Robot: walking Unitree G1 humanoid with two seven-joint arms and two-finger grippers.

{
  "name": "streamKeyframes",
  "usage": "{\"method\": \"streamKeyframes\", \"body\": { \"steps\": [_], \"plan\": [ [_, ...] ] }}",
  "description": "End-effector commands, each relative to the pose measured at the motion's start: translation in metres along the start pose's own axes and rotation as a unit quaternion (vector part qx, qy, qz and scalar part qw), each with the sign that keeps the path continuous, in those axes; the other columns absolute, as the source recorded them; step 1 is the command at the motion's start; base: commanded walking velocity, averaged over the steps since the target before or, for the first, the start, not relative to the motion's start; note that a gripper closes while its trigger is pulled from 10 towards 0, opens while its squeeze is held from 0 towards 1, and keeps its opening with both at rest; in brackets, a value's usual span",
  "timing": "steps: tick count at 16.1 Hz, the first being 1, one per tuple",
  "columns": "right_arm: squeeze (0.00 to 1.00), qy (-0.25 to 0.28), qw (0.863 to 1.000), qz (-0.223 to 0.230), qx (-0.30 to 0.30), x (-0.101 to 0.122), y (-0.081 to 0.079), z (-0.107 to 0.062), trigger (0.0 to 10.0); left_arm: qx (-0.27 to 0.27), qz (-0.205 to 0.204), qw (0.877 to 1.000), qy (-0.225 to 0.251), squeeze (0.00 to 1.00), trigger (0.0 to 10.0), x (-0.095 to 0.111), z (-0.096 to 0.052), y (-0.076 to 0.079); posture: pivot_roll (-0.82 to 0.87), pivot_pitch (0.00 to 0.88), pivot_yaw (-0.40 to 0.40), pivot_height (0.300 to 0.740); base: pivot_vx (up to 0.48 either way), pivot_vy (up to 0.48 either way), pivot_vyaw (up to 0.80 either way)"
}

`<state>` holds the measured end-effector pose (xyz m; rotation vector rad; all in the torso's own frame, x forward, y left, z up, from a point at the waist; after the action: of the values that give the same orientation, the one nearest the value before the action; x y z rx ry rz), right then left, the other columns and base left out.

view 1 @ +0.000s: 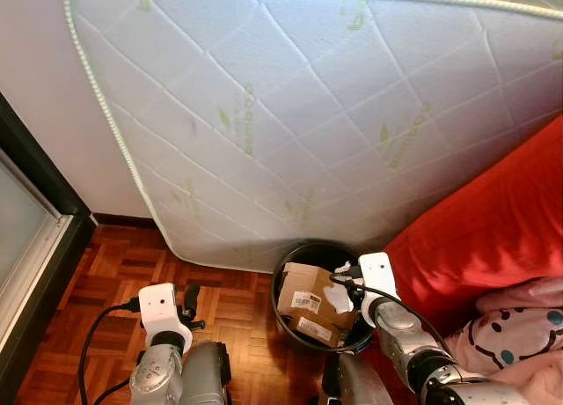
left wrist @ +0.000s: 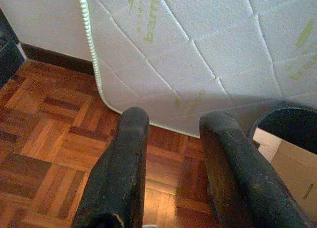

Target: Clean up the room

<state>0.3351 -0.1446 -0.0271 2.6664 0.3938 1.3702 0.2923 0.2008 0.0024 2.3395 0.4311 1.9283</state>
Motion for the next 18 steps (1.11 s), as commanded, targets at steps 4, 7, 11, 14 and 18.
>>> {"method": "streamKeyframes", "body": {
  "steps": [4,7,11,14,18],
  "plan": [
    [1.00,-0.036,0.999,0.032,0.008,-0.019,-0.002,-0.003,10.0,0.004,-0.001,1.000,-0.006,0.00,10.0,-0.003,-0.003,-0.002,0.11,0.172,-0.113,0.625,0.000,0.000,0.00],
    [1.00,-0.045,0.996,0.075,0.005,-0.023,-0.003,-0.003,10.0,0.004,-0.002,1.000,-0.007,0.00,10.0,-0.003,-0.003,-0.002,0.11,0.172,-0.114,0.625,0.000,0.000,0.00],
    [1.00,-0.027,1.000,0.009,-0.008,-0.016,0.005,-0.002,10.0,0.004,-0.001,1.000,-0.008,0.00,10.0,-0.004,-0.003,-0.002,0.11,0.170,-0.114,0.625,0.000,0.000,0.00],
    [1.00,-0.071,0.984,0.161,-0.004,-0.029,-0.001,-0.004,10.0,0.003,-0.001,1.000,-0.009,0.00,10.0,-0.004,-0.003,-0.001,0.11,0.170,-0.112,0.625,0.000,0.000,0.00],
    [1.00,-0.054,0.984,0.167,-0.010,-0.024,0.003,-0.003,10.0,0.004,-0.001,1.000,-0.008,0.00,10.0,-0.004,-0.003,-0.002,0.11,0.169,-0.112,0.625,0.000,0.000,0.00]
  ]
}}
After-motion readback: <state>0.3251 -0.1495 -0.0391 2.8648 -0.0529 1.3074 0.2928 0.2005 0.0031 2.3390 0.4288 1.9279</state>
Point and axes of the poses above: a point about 5 cm out from each wrist's last joint towards the gripper, its own z axis pointing out of the wrist towards the gripper, its own x axis along the axis of the wrist's last joint, y = z × x, the point moved 4 cm from there along z, pointing out of the wrist towards the gripper, and after that the axes turned 8 degrees about -z, right-handed, at the moved point
